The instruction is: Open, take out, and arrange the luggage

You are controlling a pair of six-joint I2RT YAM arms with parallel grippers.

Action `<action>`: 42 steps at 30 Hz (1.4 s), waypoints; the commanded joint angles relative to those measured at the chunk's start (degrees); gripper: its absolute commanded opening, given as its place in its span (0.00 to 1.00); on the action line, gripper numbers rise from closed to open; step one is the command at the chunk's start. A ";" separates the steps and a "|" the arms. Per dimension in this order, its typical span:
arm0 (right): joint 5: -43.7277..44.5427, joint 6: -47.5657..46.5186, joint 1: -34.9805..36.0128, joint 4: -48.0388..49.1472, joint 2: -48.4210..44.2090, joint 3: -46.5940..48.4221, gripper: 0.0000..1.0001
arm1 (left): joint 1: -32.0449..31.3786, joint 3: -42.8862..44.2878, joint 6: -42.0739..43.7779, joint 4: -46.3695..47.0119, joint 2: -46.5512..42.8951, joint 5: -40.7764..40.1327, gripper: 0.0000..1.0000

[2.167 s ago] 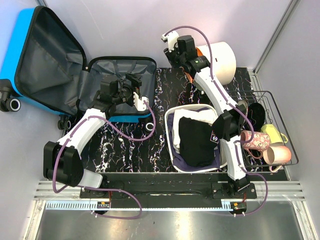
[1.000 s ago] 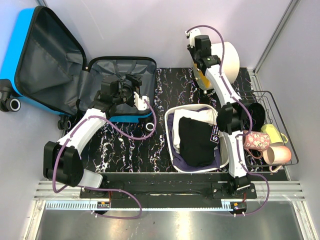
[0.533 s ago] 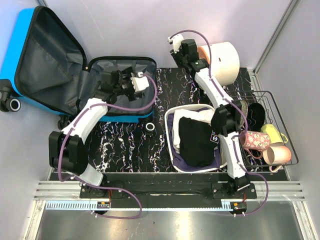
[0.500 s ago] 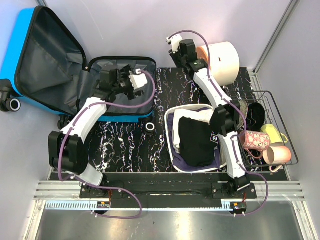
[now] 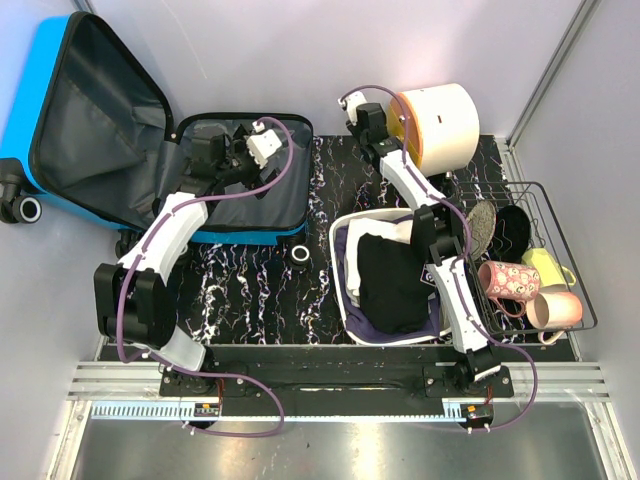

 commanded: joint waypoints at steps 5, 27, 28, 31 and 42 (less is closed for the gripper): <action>11.81 -4.10 -5.88 9.95 3.22 3.59 0.49 | 0.44 1.11 -1.86 1.34 0.79 2.56 0.99; 6.72 -10.69 -14.24 20.24 -0.02 -7.31 0.48 | 1.05 5.07 -3.26 -1.39 4.65 2.82 0.99; 6.63 -10.87 -14.42 20.42 0.06 -7.14 0.48 | 1.05 5.59 -3.44 -1.74 5.00 2.65 0.99; 5.23 -10.61 -14.59 20.16 -0.90 -7.31 0.51 | 1.40 8.14 -6.06 -3.49 6.67 0.73 0.99; -11.82 -2.26 -11.87 13.21 -17.94 -13.28 0.77 | 6.85 33.69 -24.26 -21.84 16.67 -1.83 0.99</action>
